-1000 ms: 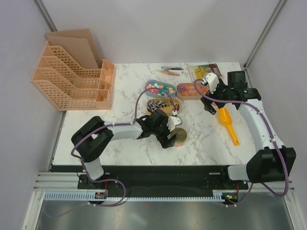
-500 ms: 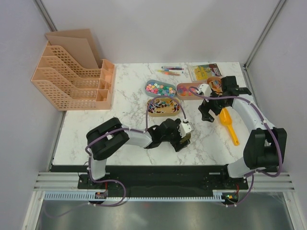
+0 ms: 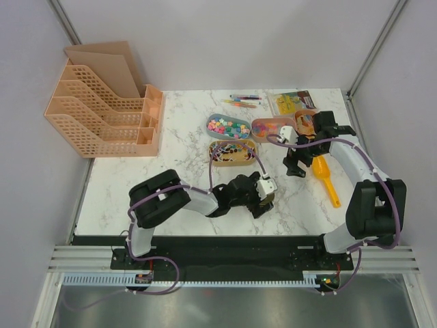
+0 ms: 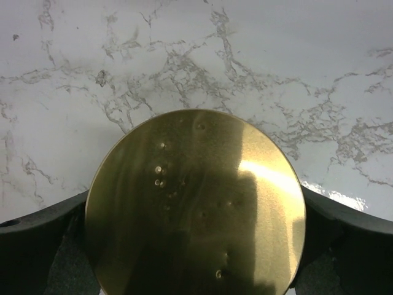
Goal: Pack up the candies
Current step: Screw the bottle lid onto the packing bottle.
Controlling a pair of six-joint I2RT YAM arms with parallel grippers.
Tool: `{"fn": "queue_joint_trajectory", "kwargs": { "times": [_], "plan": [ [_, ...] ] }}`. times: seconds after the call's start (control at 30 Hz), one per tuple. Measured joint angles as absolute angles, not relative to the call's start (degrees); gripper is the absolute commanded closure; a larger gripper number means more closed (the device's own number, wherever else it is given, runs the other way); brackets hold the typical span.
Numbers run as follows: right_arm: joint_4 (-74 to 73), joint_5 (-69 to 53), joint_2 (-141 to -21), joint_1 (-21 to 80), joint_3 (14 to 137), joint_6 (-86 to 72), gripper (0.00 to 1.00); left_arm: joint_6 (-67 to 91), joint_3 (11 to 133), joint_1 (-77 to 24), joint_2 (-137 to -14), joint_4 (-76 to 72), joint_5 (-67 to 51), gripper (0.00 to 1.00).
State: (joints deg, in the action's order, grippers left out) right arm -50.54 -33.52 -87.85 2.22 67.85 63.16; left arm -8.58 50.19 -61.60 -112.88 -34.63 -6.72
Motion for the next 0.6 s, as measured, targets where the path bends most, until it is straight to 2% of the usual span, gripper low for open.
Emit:
{"fn": "queue_joint_trajectory", "kwargs": {
  "times": [0.4, 0.6],
  "plan": [
    [-51.62, -37.5, -88.42, 1.96, 65.54, 75.24, 0.02, -8.71, 56.9, -62.94, -122.32, -43.66, -2.52, 0.0],
    [-56.38, -37.34, -88.42, -2.35, 65.69, 83.37, 0.02, -9.26, 58.63, -64.16, -127.5, -53.15, 0.01, 0.0]
  ]
}}
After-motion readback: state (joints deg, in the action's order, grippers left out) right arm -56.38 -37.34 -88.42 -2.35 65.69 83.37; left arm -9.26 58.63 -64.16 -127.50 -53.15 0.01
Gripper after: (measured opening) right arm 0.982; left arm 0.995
